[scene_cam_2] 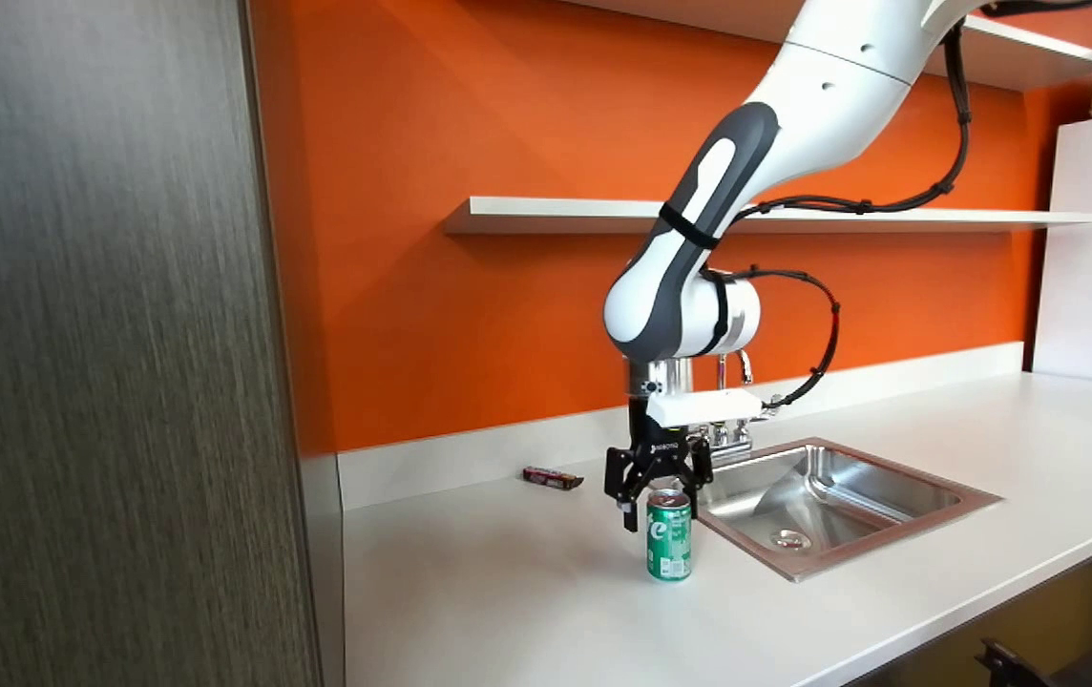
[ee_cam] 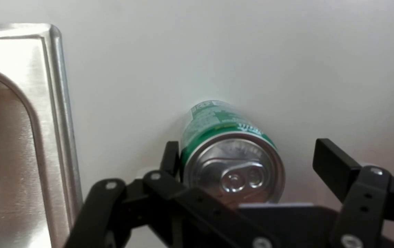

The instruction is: Pick up the canned drink and put it in the sink

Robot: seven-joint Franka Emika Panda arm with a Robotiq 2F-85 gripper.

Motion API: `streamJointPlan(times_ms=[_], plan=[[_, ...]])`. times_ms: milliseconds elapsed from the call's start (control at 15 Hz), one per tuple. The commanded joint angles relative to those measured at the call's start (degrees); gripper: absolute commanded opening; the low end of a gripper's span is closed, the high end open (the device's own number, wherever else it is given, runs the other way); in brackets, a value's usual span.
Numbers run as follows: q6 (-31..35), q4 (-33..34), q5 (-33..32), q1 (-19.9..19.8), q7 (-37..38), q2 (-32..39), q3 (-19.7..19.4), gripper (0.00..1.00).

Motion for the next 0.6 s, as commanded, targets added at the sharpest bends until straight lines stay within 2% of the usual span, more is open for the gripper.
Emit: streamJointPlan(times_ms=[0, 267, 533], plan=[[0.2, 1.2, 0.2, -0.1, 1.1, 0.6, 0.0, 0.72], [-0.4, 1.6, 0.2, -0.2, 1.2, 0.7, -0.2, 0.40], [-1.3, 1.4, 0.4, -0.4, 1.7, -0.4, -0.4, 0.39]])
